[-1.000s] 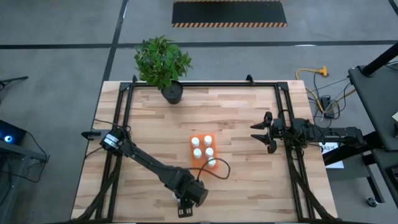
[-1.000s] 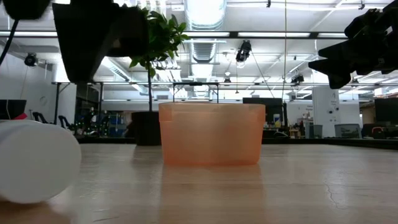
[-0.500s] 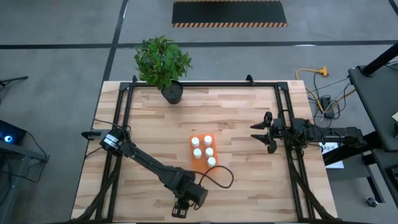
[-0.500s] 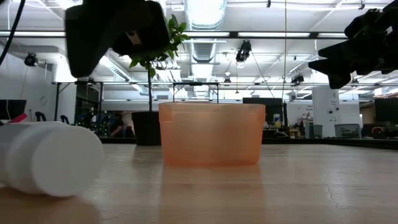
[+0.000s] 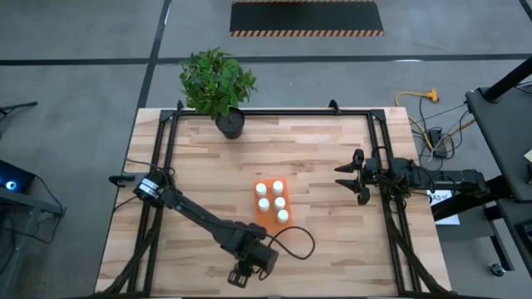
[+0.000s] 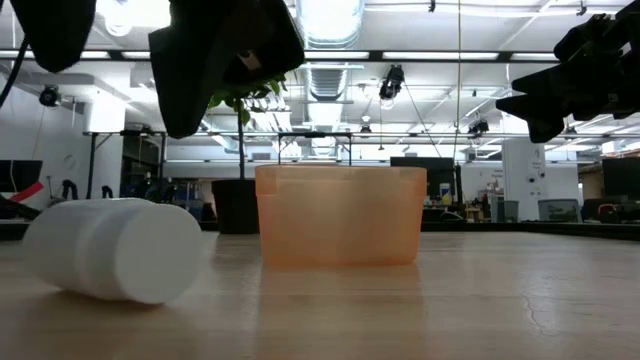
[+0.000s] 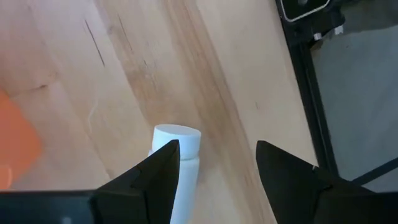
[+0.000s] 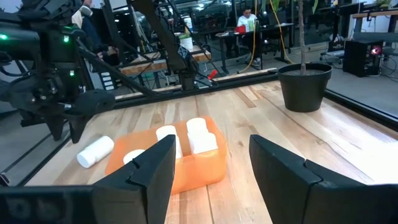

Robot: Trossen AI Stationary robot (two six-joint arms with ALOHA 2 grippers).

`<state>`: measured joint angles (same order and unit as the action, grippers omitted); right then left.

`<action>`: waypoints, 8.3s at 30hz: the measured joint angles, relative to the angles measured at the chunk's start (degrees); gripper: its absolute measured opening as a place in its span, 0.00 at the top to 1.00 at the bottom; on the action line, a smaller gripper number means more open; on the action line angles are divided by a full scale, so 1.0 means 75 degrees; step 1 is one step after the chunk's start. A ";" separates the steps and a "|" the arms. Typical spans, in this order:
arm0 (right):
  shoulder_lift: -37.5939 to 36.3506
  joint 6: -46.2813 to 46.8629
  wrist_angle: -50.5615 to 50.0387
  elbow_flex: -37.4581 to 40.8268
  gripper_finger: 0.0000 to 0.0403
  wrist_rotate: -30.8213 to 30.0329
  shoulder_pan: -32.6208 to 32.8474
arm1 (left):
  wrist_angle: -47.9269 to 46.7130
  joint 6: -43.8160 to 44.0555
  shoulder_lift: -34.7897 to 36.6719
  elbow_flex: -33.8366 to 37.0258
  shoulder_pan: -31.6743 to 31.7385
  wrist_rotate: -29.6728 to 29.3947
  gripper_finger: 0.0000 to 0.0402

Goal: Pick and place pill bottles into a basket
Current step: Put the white pill bottle into the orange container

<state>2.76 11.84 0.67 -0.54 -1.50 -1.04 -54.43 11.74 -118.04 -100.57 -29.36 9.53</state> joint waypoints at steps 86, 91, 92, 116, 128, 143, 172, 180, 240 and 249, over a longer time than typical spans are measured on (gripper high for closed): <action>0.0003 0.0000 0.0000 -0.0003 0.52 0.0000 0.0003 | 0.2208 0.1221 -0.0058 0.1585 -0.0239 -0.0140 0.66; 0.0003 0.0000 0.0000 -0.0003 0.52 0.0000 0.0000 | 0.2495 0.1597 -0.0035 0.1460 -0.0237 -0.0861 0.66; 0.0003 0.0001 0.0000 -0.0002 0.52 0.0001 0.0001 | 0.2707 0.1682 -0.0032 0.1457 -0.0237 -0.0987 0.66; 0.0003 0.0000 0.0000 -0.0003 0.52 0.0000 0.0000 | 1.1638 0.1931 -0.0091 0.3538 -0.0087 -0.4182 0.66; 0.0003 0.0000 0.0000 -0.0003 0.52 0.0000 0.0003 | 1.4502 -0.0086 -0.1175 0.4326 -0.0080 -0.4536 0.66; 0.0003 0.0000 0.0000 -0.0003 0.52 0.0000 0.0003 | 1.5931 -0.0415 -0.2071 0.4042 -0.0011 -0.4579 0.66; 0.0003 0.0000 0.0000 -0.0003 0.52 0.0000 0.0002 | 1.5687 -0.0215 -0.2008 0.3591 -0.0332 -0.4518 0.66; 0.0003 0.0000 0.0000 -0.0003 0.52 0.0000 0.0002 | 1.5085 -0.0220 -0.1999 0.3228 -0.0403 -0.4459 0.66; -0.0003 0.0000 0.0003 -0.0003 0.52 -0.0003 0.0001 | 0.9797 -0.0629 0.0536 0.2296 -0.0076 -0.3670 0.66; -0.0003 0.0000 0.0003 -0.0003 0.52 -0.0003 0.0001 | 1.1980 -0.0626 0.0480 0.3172 -0.0072 -0.3828 0.66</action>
<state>2.74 11.84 0.69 -0.56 -1.52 -1.03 35.42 7.05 -114.44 -76.78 -29.90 -19.18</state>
